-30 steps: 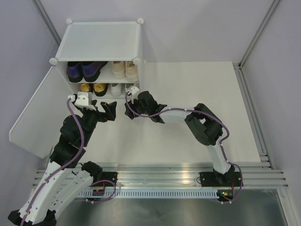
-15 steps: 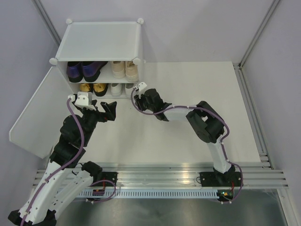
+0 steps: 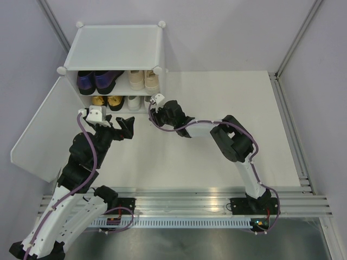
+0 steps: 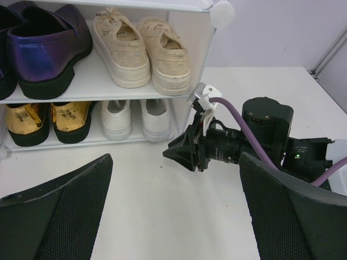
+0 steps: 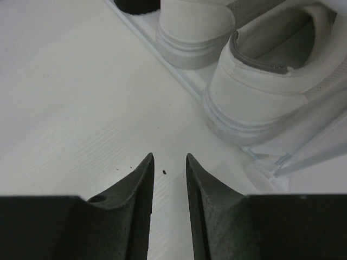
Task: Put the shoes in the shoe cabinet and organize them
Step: Place the shoe in the shoe cabinet.
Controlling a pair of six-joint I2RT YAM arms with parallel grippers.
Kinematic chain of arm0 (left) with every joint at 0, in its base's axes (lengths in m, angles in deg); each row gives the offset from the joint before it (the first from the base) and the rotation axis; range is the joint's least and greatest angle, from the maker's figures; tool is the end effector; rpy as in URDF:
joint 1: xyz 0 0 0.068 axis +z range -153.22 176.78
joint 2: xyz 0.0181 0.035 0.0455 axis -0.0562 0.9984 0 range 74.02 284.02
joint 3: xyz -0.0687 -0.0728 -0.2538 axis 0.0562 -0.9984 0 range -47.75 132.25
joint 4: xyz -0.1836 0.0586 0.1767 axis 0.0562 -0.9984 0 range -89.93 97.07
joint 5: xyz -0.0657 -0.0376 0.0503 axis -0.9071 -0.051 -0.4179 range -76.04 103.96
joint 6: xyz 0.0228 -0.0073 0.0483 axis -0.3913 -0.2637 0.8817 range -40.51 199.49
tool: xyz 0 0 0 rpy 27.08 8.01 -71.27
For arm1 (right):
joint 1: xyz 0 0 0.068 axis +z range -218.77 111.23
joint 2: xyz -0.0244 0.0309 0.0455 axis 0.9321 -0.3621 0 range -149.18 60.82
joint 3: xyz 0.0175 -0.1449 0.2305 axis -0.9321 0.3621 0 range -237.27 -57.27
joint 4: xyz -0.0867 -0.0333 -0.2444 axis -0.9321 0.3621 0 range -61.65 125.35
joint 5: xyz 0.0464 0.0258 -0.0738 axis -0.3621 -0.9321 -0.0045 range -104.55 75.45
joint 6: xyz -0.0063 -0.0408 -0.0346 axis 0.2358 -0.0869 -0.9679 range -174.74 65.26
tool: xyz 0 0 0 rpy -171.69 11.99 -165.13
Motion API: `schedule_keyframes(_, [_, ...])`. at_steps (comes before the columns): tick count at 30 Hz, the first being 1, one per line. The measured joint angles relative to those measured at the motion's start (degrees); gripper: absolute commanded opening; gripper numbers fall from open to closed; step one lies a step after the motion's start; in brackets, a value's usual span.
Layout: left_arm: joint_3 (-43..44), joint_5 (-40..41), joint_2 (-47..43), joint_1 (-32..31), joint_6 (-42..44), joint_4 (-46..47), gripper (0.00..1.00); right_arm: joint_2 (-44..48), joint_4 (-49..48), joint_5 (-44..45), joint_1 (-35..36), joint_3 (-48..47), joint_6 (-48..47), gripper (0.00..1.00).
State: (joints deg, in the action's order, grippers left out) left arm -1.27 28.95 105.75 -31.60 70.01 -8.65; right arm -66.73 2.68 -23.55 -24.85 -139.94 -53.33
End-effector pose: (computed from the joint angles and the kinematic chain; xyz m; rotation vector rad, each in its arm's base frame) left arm 0.1148 -0.0515 0.3709 0.0578 1.5946 -0.3079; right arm 0.3562 0.3507 0.1566 -0.8120 1.7855 0.6784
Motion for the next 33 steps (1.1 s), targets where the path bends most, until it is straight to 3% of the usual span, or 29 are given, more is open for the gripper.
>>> schedule_keyframes(6, [0.0, 0.0, 0.0, 0.0, 0.0, 0.0, 1.0, -3.43, -1.64, 1.7, 0.11, -4.39, 0.24, 0.37])
schedule_keyframes(20, [0.0, 0.0, 0.15, 0.0, 0.02, 0.0, 0.99, -10.08, -0.37, 15.26, 2.16, -13.81, -3.58, 0.41])
schedule_keyframes(33, [0.0, 0.0, 0.48, 0.0, 0.07, 0.02, 0.99, -12.04, 1.03, 21.84, 2.58, -17.27, -6.4, 0.41])
